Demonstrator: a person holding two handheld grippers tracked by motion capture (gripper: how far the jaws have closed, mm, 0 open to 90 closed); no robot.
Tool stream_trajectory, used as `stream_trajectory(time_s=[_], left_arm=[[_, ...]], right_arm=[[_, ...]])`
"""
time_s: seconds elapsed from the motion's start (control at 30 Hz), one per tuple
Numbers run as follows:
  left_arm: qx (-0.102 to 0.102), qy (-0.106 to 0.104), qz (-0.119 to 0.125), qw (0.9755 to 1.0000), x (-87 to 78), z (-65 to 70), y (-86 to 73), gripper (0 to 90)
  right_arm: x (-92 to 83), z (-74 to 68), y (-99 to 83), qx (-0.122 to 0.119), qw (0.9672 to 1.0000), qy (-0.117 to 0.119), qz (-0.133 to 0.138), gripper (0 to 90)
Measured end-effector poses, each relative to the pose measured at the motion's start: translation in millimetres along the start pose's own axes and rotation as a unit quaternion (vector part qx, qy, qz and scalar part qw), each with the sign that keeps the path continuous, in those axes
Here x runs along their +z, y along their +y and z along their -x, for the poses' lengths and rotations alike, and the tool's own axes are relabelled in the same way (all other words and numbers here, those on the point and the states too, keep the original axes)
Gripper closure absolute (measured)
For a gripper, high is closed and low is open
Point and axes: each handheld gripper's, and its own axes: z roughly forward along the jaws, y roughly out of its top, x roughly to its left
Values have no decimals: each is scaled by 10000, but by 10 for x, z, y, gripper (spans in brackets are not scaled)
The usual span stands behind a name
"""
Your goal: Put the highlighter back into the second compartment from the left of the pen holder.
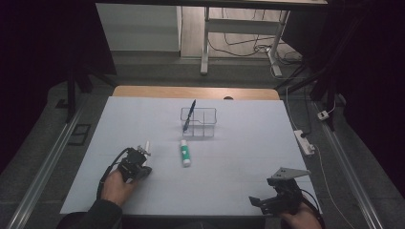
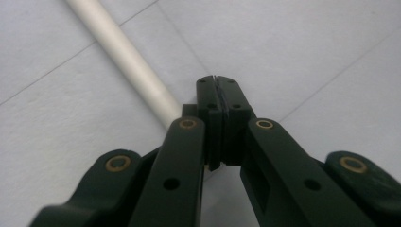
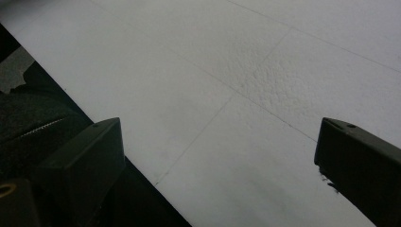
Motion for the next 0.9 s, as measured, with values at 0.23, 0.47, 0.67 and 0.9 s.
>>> stream_trajectory(time_s=[0.23, 0.47, 0.67, 0.9], left_arm=[[-169, -11, 0, 9999, -15, -97, -20, 878], [-378, -1, -42, 9993, -43, -202, -51, 875], [-458, 56, -67, 9989, -57, -239, -65, 868], [-420, 384, 216, 9981, -220, -212, -15, 627]], right_arm=[[1, -1, 0, -7, 10000, 2, 1, 21], [0, 0, 0, 0, 10000, 8, -4, 21], [0, -1, -1, 2, 10000, 10, -5, 21], [2, 2, 0, 5, 10000, 15, -18, 21]])
